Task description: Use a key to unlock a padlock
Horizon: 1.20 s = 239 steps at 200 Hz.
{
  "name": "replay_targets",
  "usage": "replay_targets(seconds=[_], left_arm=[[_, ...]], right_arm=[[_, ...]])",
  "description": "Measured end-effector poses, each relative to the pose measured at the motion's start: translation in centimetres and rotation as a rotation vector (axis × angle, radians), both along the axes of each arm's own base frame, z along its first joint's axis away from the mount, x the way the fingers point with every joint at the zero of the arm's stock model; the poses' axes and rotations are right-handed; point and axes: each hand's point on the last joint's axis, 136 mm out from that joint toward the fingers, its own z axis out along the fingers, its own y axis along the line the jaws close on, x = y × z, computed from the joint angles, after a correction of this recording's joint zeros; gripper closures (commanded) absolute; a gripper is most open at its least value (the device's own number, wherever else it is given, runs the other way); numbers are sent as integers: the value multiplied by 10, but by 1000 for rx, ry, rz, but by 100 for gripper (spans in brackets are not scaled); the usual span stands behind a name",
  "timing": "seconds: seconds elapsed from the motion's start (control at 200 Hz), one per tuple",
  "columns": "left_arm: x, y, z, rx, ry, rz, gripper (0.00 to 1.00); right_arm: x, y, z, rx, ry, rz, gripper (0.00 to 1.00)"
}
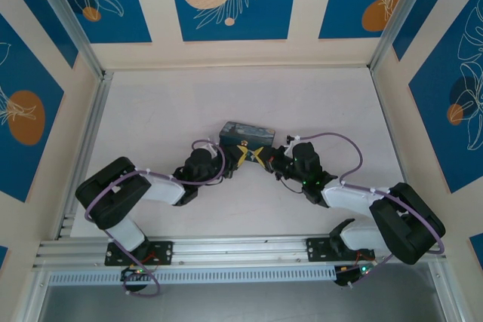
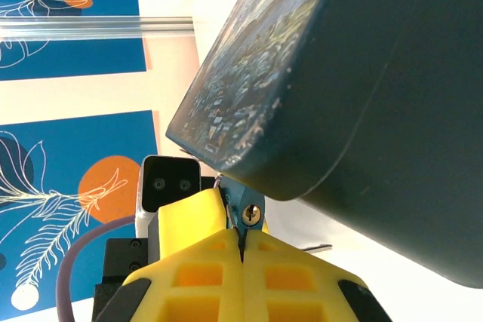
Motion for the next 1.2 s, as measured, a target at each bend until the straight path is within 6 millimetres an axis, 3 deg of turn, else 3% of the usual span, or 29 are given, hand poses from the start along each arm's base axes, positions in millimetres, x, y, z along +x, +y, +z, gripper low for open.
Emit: replay_targets(seconds=[0.435,0.965,1.195], left_arm=[[0,0,0,0,0,0,100],[0,0,0,1,1,0,100],[0,0,0,1,1,0,100]], right_arm=[[-7,-13,10,-3,-23,-21,100],[-7,-12,-17,-58,40,-15,100],[-3,-9,-14,-56,37,-14,100]])
